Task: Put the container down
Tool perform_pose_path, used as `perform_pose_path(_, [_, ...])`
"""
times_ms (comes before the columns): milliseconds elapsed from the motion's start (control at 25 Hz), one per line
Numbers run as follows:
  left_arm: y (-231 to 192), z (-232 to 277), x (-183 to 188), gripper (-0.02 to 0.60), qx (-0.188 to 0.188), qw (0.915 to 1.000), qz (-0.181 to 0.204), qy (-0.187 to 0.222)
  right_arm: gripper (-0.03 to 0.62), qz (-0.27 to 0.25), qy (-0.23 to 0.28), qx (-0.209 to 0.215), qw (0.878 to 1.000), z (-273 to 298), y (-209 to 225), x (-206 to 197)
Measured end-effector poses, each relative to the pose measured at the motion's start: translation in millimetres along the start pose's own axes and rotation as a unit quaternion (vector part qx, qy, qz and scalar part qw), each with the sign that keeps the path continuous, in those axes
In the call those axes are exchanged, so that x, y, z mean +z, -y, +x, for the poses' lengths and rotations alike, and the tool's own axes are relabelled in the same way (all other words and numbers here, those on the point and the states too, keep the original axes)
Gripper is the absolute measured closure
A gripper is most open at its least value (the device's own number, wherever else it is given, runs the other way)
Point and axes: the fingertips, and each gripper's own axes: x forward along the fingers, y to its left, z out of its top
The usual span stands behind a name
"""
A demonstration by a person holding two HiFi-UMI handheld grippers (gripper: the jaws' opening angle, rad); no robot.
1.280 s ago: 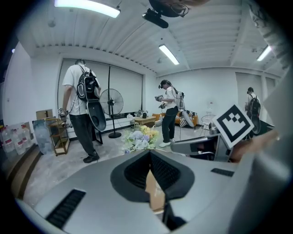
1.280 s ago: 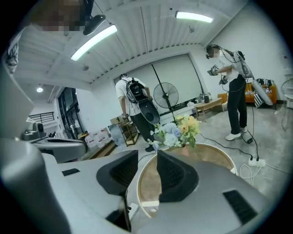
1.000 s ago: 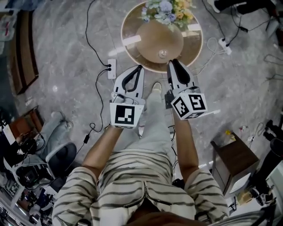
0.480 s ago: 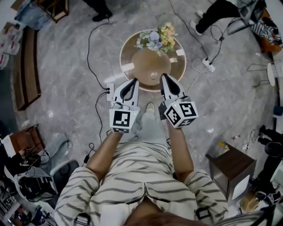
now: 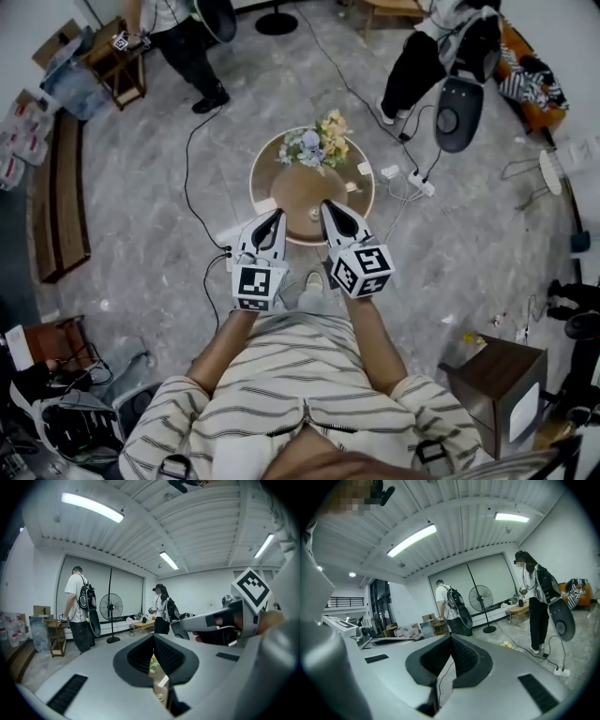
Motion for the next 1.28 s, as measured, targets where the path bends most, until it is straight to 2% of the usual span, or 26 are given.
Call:
perform_pose_path(360, [-5.4, 6.6, 18.6, 0.581, -0.004, 0.9999, 0.004, 0.015, 0.586, -0.043, 0.015, -0.017, 0.999, 0.8, -0.4, 18.0])
perform_pose_path(880, [-4.9, 23.4, 36.2, 0.581, -0.011, 0.9992, 0.010, 0.038, 0.586, -0.042, 0.038, -0.013, 0.998, 10.3, 9.2, 35.8])
perform_pose_path(1280, [1.5, 23.8, 41.7, 0.581, -0.014, 0.9992, 0.014, 0.034, 0.586, -0.043, 0.042, -0.015, 0.998, 3.1, 6.2, 42.5])
